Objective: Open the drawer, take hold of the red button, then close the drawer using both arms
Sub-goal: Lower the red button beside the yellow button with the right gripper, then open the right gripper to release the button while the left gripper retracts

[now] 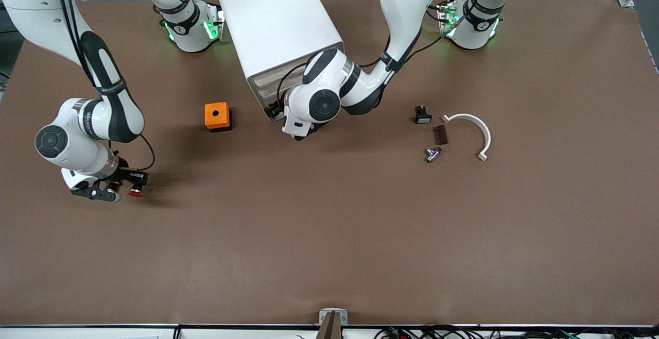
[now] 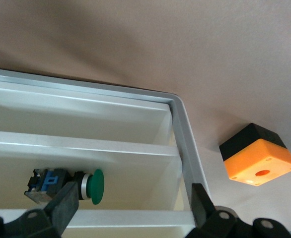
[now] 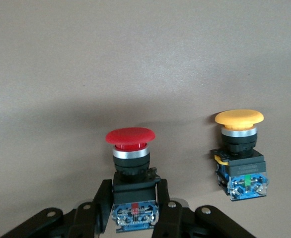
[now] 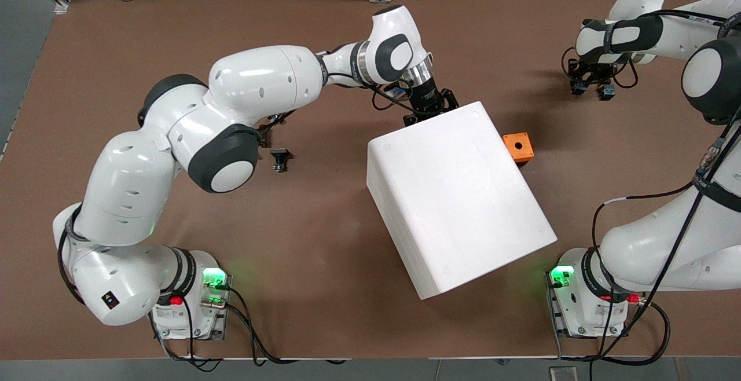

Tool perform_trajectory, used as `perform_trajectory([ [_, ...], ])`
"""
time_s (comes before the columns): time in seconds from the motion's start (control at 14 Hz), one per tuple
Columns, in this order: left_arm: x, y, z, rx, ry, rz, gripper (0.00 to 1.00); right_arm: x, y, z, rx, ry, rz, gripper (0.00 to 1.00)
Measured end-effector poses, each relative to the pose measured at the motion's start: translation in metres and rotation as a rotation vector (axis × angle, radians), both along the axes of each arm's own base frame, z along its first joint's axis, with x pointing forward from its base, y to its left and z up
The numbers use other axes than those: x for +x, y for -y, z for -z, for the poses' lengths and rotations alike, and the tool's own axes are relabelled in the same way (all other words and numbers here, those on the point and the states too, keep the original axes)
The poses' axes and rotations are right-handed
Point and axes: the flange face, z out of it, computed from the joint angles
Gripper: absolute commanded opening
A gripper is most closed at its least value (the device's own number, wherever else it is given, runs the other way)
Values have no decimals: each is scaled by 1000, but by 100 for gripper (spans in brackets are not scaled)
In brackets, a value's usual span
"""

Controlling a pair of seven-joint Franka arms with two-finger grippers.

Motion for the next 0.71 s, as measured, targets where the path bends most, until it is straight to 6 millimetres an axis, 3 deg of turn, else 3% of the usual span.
perform_trajectory([
  [0.36, 7, -4, -1, 6, 19, -3, 100, -2, 6, 6, -1, -3, 5, 0],
  [0.5, 36, -23, -7, 38, 88, -22, 100, -2, 7, 8, -1, -8, 6, 0],
  [0.71, 109, -81, -39, 56, 194, -114, 100, -4, 11, 13, 0, -15, 14, 0],
])
